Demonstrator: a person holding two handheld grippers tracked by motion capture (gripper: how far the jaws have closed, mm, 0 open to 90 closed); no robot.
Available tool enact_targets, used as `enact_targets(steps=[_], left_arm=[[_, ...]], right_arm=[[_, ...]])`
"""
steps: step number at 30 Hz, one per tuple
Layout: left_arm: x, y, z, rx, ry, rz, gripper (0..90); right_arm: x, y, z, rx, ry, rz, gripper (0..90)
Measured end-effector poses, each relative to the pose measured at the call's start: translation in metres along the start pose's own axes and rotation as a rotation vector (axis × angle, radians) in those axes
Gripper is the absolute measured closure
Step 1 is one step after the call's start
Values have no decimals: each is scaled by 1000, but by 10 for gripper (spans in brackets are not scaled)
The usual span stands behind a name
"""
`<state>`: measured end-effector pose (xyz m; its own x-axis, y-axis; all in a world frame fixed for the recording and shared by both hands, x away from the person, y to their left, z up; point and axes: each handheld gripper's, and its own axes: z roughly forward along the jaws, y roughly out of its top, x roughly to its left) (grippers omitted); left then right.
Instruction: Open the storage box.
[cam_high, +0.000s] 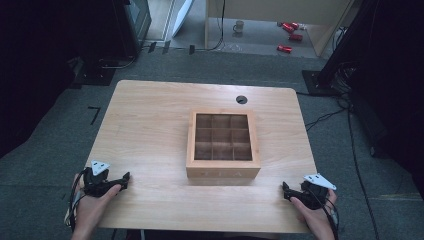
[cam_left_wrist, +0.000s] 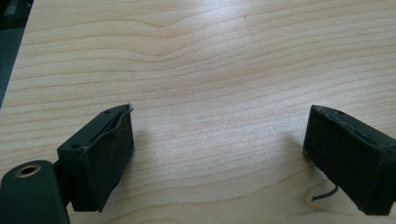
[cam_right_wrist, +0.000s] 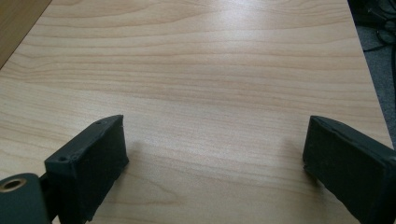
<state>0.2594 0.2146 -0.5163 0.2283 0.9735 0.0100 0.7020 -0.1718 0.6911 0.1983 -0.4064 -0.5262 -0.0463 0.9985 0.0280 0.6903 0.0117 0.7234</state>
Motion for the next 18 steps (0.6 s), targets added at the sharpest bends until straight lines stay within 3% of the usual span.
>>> enact_targets(steps=[2,5,10,18], left_arm=[[-1,1,0,-1,17,-9,90],[-8,6,-1,-16,-10,-2,90],[-32,17,-5,-65,-76,36,91],[-69,29,-4,-82,-167,97,92]], right_arm=[[0,1,1,3,-2,2,52],[1,1,1,4,-3,4,48],[2,2,2,4,-4,3,47],[2,2,2,4,-5,3,48]])
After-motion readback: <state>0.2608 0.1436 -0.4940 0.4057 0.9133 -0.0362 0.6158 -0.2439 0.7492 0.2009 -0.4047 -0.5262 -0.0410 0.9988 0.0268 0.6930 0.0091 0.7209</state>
